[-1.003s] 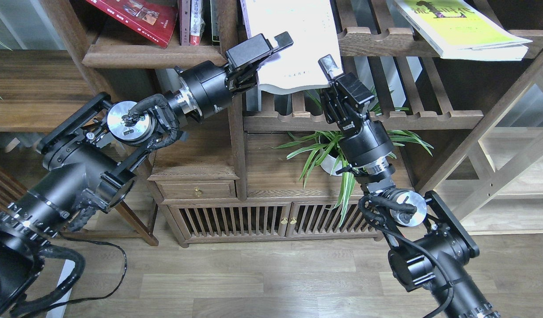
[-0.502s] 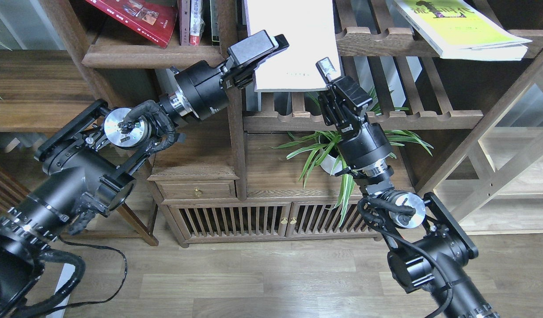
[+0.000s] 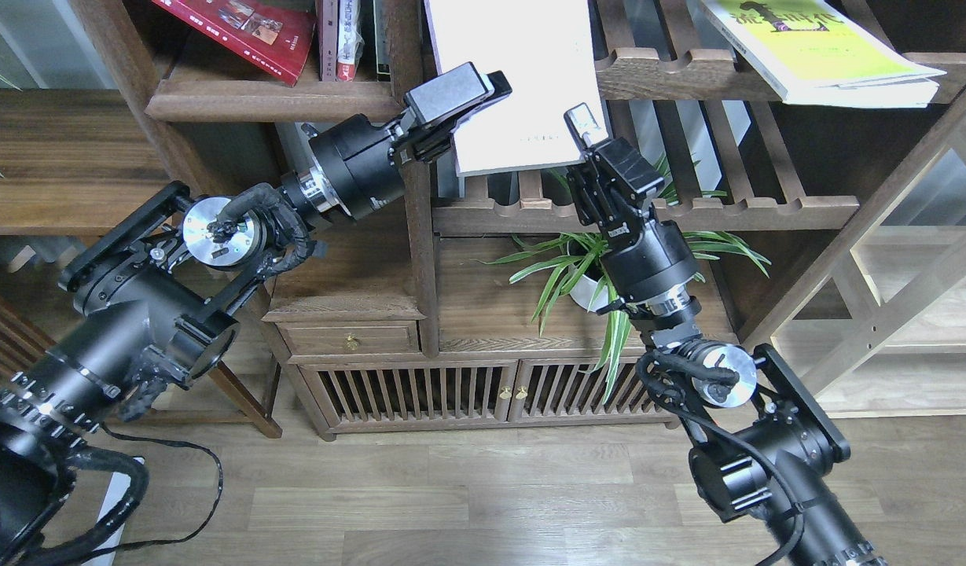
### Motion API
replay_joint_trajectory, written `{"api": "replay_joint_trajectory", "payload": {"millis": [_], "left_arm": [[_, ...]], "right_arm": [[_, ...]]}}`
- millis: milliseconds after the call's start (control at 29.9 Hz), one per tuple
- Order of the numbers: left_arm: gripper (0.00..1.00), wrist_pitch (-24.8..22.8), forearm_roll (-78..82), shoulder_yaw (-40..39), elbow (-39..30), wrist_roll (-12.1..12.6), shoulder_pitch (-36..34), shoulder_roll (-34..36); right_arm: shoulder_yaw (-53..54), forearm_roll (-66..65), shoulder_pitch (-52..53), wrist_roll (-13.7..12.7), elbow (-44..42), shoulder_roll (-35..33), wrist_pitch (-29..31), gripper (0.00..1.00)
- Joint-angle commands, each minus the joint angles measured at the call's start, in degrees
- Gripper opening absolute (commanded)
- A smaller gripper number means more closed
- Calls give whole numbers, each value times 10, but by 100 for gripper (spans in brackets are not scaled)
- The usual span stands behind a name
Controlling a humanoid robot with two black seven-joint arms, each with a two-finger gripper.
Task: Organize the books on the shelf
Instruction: 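Raise the left gripper and grasp the white book's edge beside the right gripper, then release the right gripper and carry the white book upward with the left gripper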
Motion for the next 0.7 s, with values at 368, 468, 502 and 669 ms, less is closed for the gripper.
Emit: {"api": "replay_joint_trajectory", "payload": {"millis": [368, 468, 502, 669], "left_arm": [[2, 0, 7, 0, -8, -1, -1, 6], [2, 0, 13, 6, -12, 3, 0, 24], [1, 0, 18, 7, -13, 3, 0, 29], [0, 0, 43, 6, -14, 3, 1, 67]], "right_arm": [[55, -23, -2, 1, -6, 0, 1, 92], [64, -23, -8, 2, -13, -1, 1, 93], [67, -24, -8, 2, -17, -2, 1, 93], [89, -24, -8, 5, -49, -3, 1, 97]]}}
